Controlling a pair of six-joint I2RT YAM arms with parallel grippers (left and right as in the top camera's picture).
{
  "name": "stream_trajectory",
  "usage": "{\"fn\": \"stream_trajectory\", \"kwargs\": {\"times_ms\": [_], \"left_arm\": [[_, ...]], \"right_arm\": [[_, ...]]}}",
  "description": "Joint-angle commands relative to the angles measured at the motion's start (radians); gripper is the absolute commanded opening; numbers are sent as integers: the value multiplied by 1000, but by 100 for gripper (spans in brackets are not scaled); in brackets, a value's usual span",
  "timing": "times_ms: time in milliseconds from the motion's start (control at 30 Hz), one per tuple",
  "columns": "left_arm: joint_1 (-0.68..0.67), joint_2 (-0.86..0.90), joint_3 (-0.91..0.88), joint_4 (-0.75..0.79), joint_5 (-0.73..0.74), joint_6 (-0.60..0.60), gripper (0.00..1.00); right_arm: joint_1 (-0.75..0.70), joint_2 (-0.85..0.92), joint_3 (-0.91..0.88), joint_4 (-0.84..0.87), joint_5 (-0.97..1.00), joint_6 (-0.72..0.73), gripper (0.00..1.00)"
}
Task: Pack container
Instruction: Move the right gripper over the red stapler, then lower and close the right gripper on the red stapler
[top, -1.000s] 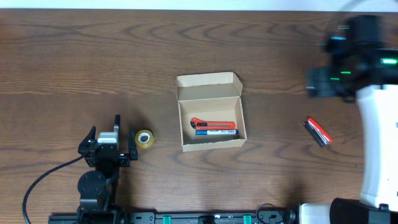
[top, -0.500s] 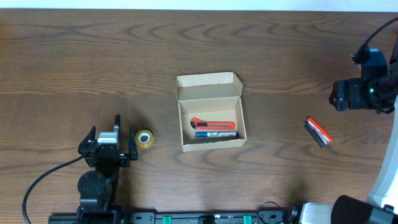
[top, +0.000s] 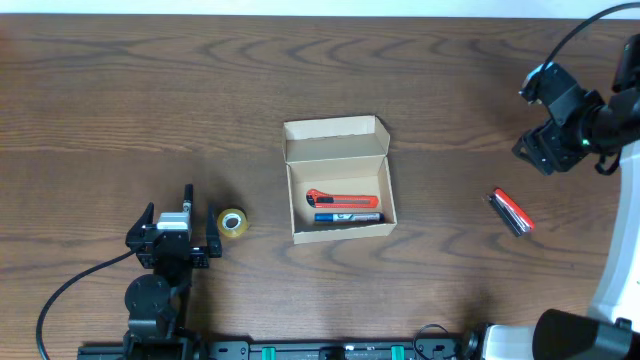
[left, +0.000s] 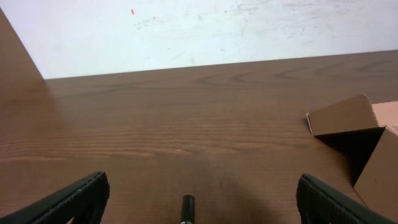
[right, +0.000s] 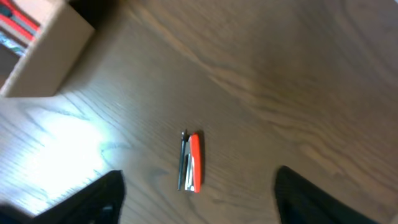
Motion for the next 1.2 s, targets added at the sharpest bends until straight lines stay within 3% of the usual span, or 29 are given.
{"fn": "stream_trajectory", "kwargs": {"times_ms": [0, 133, 333, 433, 567, 800, 1167], "left_arm": [[4, -6, -33, -13, -16, -8, 95], [4, -6, -33, -13, -17, -8, 95], [4, -6, -33, -13, -17, -8, 95], [4, -6, -33, -13, -17, -8, 95], [4, -6, -33, -13, -17, -8, 95], [4, -6, -33, -13, -17, -8, 95], [4, -6, -33, -13, -17, -8, 95]], "right_arm": [[3, 32, -93, 52, 88, 31, 74], [2, 32, -234, 146, 119, 122, 72], [-2, 32, -437, 231, 115, 43, 59], [-5, 32, -493, 273, 117, 43, 58], [-24, 32, -528, 303, 127, 43, 61], [-90, 42, -528, 311, 127, 11, 77], [-129, 126, -529, 328, 172, -32, 73]]}}
